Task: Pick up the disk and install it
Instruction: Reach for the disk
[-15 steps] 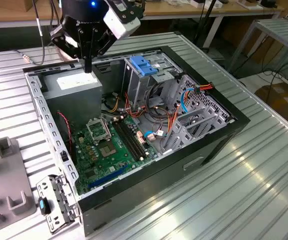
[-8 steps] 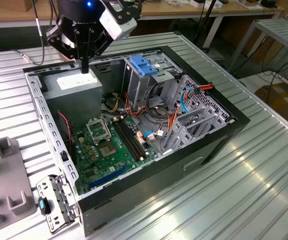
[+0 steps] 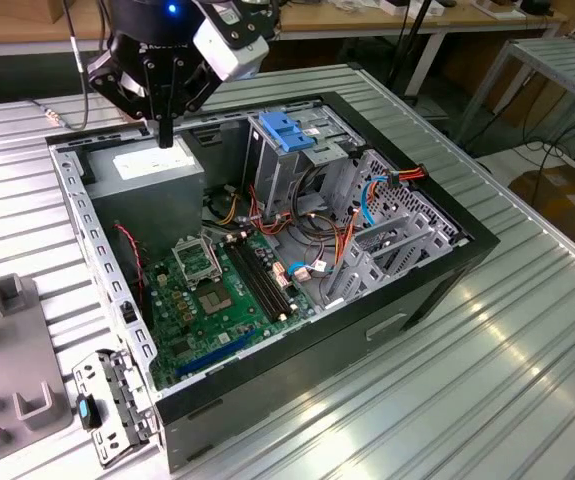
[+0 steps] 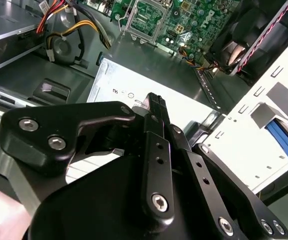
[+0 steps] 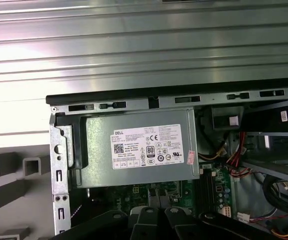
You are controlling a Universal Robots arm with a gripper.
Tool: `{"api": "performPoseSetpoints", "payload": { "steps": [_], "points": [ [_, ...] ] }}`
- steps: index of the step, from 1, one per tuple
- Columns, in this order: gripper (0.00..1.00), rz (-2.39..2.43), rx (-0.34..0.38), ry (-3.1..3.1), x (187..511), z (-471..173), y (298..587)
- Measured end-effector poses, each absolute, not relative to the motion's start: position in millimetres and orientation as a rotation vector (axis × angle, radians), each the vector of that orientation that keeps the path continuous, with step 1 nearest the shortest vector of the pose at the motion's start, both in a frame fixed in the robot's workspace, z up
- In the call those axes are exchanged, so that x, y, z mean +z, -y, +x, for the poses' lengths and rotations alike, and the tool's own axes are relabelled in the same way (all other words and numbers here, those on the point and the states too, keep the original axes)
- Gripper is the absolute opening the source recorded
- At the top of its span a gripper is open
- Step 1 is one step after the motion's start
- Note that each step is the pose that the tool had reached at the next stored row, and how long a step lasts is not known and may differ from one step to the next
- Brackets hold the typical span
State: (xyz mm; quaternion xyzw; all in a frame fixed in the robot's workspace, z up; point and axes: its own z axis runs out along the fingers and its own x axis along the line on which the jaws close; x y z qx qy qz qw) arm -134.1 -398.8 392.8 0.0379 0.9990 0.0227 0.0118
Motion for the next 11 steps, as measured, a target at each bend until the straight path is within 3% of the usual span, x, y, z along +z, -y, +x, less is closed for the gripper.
{"api": "performPoseSetpoints", "payload": {
  "steps": [11],
  "points": [
    [0.11, 0.118, 0.072, -3.116, 392.8, -137.8, 398.8]
  ]
}}
